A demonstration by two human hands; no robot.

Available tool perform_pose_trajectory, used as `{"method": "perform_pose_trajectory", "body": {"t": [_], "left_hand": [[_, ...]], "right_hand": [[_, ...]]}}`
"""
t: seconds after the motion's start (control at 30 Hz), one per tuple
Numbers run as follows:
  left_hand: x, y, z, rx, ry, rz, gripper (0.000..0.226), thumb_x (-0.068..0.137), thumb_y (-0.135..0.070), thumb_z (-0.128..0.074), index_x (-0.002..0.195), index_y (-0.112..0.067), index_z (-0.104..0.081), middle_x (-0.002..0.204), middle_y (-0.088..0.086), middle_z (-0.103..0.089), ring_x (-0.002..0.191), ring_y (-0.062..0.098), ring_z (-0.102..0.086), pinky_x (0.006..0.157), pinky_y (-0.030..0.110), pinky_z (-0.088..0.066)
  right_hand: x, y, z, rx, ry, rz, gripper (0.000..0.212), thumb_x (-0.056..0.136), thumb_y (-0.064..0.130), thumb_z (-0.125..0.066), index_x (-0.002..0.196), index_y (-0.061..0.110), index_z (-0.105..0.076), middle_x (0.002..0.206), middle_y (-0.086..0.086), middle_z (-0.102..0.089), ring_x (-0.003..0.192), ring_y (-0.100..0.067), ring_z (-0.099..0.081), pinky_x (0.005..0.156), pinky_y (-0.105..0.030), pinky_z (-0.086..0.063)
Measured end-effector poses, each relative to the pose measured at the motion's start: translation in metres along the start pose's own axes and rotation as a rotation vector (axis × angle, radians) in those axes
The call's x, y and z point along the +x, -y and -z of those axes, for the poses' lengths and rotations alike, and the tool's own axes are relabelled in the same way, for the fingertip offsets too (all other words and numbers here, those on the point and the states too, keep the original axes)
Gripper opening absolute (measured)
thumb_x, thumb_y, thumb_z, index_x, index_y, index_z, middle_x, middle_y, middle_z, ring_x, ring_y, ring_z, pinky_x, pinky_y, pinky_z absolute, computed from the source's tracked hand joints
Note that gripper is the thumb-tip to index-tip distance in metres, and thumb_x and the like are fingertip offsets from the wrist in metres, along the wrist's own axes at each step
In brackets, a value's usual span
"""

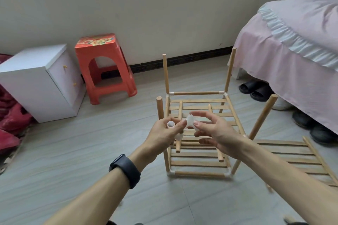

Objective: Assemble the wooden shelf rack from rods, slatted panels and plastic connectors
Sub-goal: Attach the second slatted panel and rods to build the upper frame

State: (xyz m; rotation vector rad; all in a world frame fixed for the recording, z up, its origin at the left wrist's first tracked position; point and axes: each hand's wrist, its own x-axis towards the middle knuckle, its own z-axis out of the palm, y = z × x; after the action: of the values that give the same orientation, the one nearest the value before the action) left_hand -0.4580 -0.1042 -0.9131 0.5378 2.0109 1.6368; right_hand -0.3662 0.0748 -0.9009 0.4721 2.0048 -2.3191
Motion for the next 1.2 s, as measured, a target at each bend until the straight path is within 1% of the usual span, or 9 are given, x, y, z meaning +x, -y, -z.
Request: {"method": "perform_pose_trajectory", "body": {"t": [0.17, 0.4, 0.57, 0.7, 0.8, 0.87, 1.03, 1.13, 1.2], "left_hand": [[-0.002, 0.006, 0.004, -0.009, 0.042, -0.001, 0.030, 0.094, -0.046, -0.066, 0.116, -0.025, -0.069, 0.087, -0.007, -0.076, 0.059, -0.007, -0.060, 0.050, 0.009, -0.042], [-0.003, 0.006, 0.001, -0.106, 0.001, -0.027, 0.016, 0.088, -0.040, -0.076, 0.102, -0.033, -0.076, 0.074, -0.008, -0.071, 0.055, -0.001, -0.061, 0.049, 0.012, -0.043], [-0.005, 0.002, 0.003, -0.106, -0.035, -0.028, 0.031, 0.085, -0.038, -0.079, 0.114, -0.030, -0.072, 0.089, -0.004, -0.074, 0.070, 0.001, -0.070, 0.053, 0.012, -0.048], [-0.005, 0.004, 0.002, -0.002, -0.003, -0.056, 0.054, 0.079, -0.051, -0.077, 0.129, -0.039, -0.059, 0.121, 0.001, -0.069, 0.108, 0.012, -0.068, 0.083, 0.026, -0.056], [-0.008, 0.001, 0.003, 0.004, 0.037, -0.047, 0.036, 0.088, -0.046, -0.072, 0.122, -0.037, -0.065, 0.108, -0.002, -0.074, 0.095, 0.005, -0.072, 0.066, 0.015, -0.053], [-0.008, 0.000, 0.006, 0.094, 0.051, -0.036, 0.022, 0.094, -0.044, -0.067, 0.115, -0.036, -0.070, 0.095, -0.006, -0.076, 0.084, 0.001, -0.071, 0.062, 0.013, -0.051], [-0.015, -0.003, 0.009, 0.191, 0.128, -0.042, 0.030, 0.095, -0.050, -0.061, 0.111, -0.027, -0.070, 0.078, -0.014, -0.073, 0.067, -0.003, -0.067, 0.056, 0.009, -0.047], [-0.018, -0.010, 0.011, 0.242, -0.022, -0.155, 0.025, 0.094, -0.050, -0.061, 0.100, -0.027, -0.068, 0.080, -0.013, -0.074, 0.073, 0.000, -0.068, 0.060, 0.012, -0.049], [-0.019, -0.017, 0.014, 0.250, -0.160, -0.214, 0.021, 0.095, -0.047, -0.062, 0.096, -0.027, -0.063, 0.076, -0.008, -0.074, 0.071, -0.001, -0.068, 0.060, 0.007, -0.046]], "right_hand": [[0.003, -0.004, 0.002, 0.184, 0.043, 0.017, 0.031, 0.097, 0.008, -0.063, 0.122, 0.023, -0.072, 0.101, -0.010, -0.076, 0.087, -0.021, -0.069, 0.080, -0.032, -0.058], [0.006, -0.003, -0.003, 0.320, 0.078, 0.013, 0.029, 0.091, 0.009, -0.067, 0.119, 0.014, -0.074, 0.115, -0.016, -0.073, 0.097, -0.027, -0.073, 0.080, -0.030, -0.060], [0.006, -0.006, -0.007, 0.336, 0.020, 0.027, 0.043, 0.082, 0.008, -0.073, 0.125, 0.008, -0.066, 0.117, -0.017, -0.073, 0.104, -0.031, -0.073, 0.079, -0.031, -0.061], [0.005, -0.007, -0.012, 0.162, -0.005, 0.065, 0.037, 0.080, 0.020, -0.075, 0.113, 0.004, -0.071, 0.111, -0.016, -0.075, 0.105, -0.029, -0.073, 0.085, -0.033, -0.060], [0.005, -0.005, -0.015, 0.162, -0.019, 0.055, 0.023, 0.081, 0.020, -0.075, 0.099, 0.005, -0.077, 0.102, -0.015, -0.076, 0.091, -0.024, -0.075, 0.072, -0.025, -0.059], [0.005, -0.003, -0.012, 0.181, -0.043, 0.016, 0.019, 0.088, 0.017, -0.071, 0.099, 0.003, -0.077, 0.103, -0.016, -0.072, 0.083, -0.024, -0.072, 0.066, -0.023, -0.057], [0.004, 0.001, -0.009, 0.249, -0.001, -0.022, 0.037, 0.084, 0.026, -0.073, 0.109, -0.001, -0.073, 0.110, -0.018, -0.065, 0.083, -0.020, -0.065, 0.068, -0.024, -0.057], [0.006, 0.007, -0.013, 0.352, 0.044, -0.036, 0.035, 0.088, 0.026, -0.074, 0.111, 0.000, -0.072, 0.107, -0.020, -0.070, 0.086, -0.025, -0.070, 0.069, -0.026, -0.060], [0.009, 0.012, -0.018, 0.325, 0.042, 0.005, 0.029, 0.089, 0.026, -0.074, 0.108, 0.005, -0.076, 0.105, -0.019, -0.074, 0.093, -0.030, -0.073, 0.073, -0.028, -0.061]]}}
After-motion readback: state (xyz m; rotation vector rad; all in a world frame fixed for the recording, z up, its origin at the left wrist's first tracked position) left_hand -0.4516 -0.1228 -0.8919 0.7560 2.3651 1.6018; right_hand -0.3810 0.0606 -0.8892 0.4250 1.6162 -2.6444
